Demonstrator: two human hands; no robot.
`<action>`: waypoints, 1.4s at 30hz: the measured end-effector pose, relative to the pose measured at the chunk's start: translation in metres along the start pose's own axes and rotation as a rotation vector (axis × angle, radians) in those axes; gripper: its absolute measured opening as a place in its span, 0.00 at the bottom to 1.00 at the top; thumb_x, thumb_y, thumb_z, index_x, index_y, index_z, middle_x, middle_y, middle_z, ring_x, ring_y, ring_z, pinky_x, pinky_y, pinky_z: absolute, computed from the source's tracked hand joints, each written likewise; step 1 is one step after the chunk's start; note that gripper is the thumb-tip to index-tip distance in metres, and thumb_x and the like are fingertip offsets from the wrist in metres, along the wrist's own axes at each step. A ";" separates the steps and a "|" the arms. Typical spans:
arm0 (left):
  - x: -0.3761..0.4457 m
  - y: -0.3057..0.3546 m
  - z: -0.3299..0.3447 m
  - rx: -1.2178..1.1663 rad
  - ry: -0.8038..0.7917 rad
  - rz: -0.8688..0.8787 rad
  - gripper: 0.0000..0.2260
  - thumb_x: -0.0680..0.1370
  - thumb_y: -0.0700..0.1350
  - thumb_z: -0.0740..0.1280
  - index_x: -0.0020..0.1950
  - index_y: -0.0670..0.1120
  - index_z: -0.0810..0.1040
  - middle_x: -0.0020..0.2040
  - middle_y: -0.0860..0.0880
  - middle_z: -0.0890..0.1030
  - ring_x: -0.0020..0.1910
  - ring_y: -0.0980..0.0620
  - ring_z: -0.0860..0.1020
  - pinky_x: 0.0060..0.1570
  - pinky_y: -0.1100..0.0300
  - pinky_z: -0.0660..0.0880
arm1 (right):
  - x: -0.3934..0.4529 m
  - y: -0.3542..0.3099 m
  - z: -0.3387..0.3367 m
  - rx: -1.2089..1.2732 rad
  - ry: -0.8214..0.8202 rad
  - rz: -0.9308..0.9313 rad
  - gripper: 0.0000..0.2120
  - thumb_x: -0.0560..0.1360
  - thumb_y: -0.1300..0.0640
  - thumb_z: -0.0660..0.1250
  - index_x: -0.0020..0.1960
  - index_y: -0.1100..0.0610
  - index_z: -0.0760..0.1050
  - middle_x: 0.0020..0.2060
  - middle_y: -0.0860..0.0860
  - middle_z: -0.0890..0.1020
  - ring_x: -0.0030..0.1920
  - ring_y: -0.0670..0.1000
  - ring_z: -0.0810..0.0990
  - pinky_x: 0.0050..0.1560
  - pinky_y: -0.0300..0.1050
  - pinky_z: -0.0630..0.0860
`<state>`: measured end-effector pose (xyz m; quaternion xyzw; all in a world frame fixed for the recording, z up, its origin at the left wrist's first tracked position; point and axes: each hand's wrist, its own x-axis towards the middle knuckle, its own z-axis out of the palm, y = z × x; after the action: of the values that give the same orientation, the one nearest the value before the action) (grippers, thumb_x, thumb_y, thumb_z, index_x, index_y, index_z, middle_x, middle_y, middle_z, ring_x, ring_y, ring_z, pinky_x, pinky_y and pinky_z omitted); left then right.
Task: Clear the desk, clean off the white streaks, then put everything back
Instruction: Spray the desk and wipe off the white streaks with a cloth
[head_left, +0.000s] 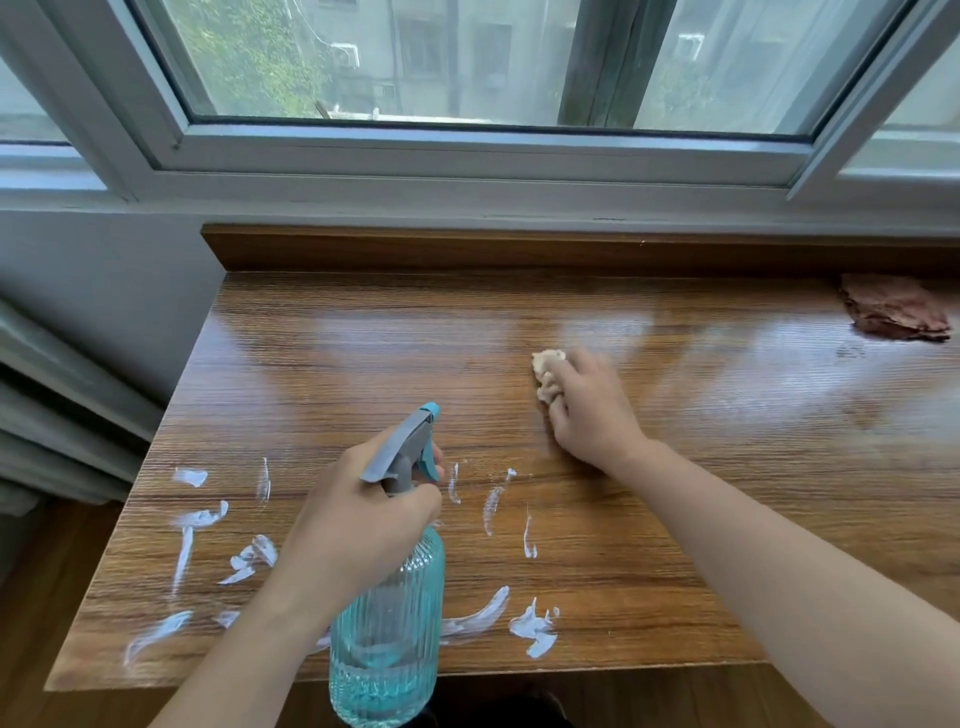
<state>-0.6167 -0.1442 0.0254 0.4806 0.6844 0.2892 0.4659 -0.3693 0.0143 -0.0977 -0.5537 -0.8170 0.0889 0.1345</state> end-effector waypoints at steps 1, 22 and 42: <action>0.000 0.000 -0.001 -0.008 -0.002 -0.004 0.12 0.75 0.36 0.65 0.49 0.54 0.80 0.28 0.55 0.68 0.26 0.53 0.63 0.32 0.53 0.64 | -0.018 -0.012 0.001 0.043 -0.044 -0.126 0.18 0.74 0.62 0.65 0.63 0.57 0.74 0.58 0.55 0.74 0.57 0.58 0.71 0.60 0.55 0.74; -0.024 -0.016 0.000 -0.050 0.069 -0.031 0.11 0.74 0.39 0.67 0.49 0.54 0.81 0.44 0.36 0.81 0.27 0.53 0.65 0.32 0.52 0.66 | -0.080 -0.043 -0.003 0.137 -0.280 -0.603 0.22 0.77 0.58 0.66 0.71 0.54 0.71 0.60 0.51 0.72 0.57 0.52 0.69 0.58 0.43 0.68; -0.054 -0.034 0.005 -0.062 0.139 -0.073 0.10 0.72 0.38 0.65 0.48 0.52 0.79 0.33 0.50 0.67 0.31 0.49 0.63 0.33 0.50 0.67 | -0.017 -0.065 0.016 0.122 -0.106 -0.290 0.20 0.76 0.61 0.65 0.67 0.55 0.75 0.57 0.55 0.74 0.54 0.57 0.69 0.56 0.58 0.74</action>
<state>-0.6201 -0.2069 0.0139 0.4194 0.7227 0.3257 0.4423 -0.4257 -0.0261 -0.0956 -0.4154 -0.8873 0.1473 0.1360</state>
